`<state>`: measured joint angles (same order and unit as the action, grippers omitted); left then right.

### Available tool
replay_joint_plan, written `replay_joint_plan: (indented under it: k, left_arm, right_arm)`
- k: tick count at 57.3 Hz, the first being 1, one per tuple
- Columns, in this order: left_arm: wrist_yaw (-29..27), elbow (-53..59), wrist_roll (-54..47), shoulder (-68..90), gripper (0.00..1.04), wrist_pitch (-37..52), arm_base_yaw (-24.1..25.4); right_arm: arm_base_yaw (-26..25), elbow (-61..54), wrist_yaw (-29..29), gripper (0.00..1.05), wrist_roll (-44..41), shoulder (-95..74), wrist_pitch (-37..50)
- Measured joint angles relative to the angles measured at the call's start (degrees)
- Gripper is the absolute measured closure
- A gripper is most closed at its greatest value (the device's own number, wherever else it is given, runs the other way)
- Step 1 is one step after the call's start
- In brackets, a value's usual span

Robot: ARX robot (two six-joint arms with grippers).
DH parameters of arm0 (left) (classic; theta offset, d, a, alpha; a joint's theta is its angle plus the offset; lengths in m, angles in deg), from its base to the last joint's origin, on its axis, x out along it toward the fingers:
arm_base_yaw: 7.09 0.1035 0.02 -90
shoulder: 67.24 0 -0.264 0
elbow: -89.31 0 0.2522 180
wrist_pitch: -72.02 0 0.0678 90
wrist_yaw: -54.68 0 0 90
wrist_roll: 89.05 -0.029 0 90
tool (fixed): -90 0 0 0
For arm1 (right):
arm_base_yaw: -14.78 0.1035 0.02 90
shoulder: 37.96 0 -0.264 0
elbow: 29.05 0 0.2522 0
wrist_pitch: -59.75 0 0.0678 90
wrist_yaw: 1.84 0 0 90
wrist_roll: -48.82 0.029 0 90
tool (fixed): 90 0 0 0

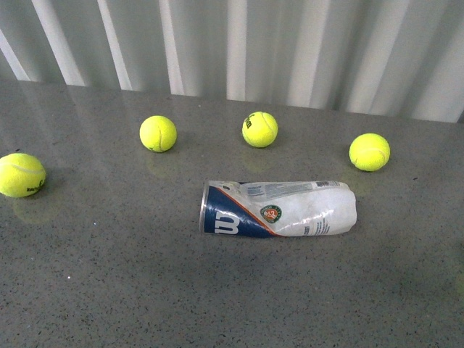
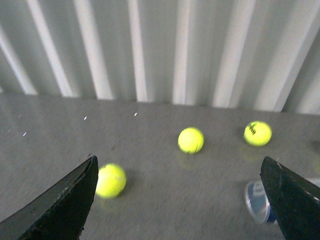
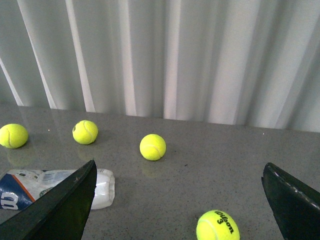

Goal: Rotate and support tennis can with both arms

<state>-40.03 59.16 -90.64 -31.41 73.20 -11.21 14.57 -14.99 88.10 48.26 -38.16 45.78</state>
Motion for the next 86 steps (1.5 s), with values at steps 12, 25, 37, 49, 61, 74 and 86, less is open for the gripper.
replay_joint_plan:
  k: [12, 25, 37, 49, 61, 74, 86]
  left_arm:
    - [6.3, -23.2, 2.4, 46.4, 0.07, 12.8, 0.3]
    - [8.3, -34.7, 6.7, 70.4, 0.07, 10.3, 0.3]
    - [14.4, -37.0, 11.5, 75.8, 0.07, 9.5, 1.6]
    - [23.3, -36.7, 16.8, 76.8, 0.07, 8.7, 2.8]
    - [33.8, -32.8, 18.8, 80.3, 0.07, 15.0, -1.4]
    - [37.7, -31.5, 20.6, 86.9, 0.07, 23.6, -8.9]
    - [37.1, -32.4, 26.1, 89.4, 0.07, 29.5, -10.6]
  right_arm:
    - [0.0, 0.0, 0.0, 0.07, 0.0, 0.0, 0.0]
    - [0.0, 0.0, 0.0, 0.07, 0.0, 0.0, 0.0]
    - [0.0, 0.0, 0.0, 0.07, 0.0, 0.0, 0.0]
    - [0.0, 0.0, 0.0, 0.07, 0.0, 0.0, 0.0]
    - [0.0, 0.0, 0.0, 0.07, 0.0, 0.0, 0.0]
    - [0.0, 0.0, 0.0, 0.07, 0.0, 0.0, 0.0]
    - [0.0, 0.0, 0.0, 0.07, 0.0, 0.0, 0.0]
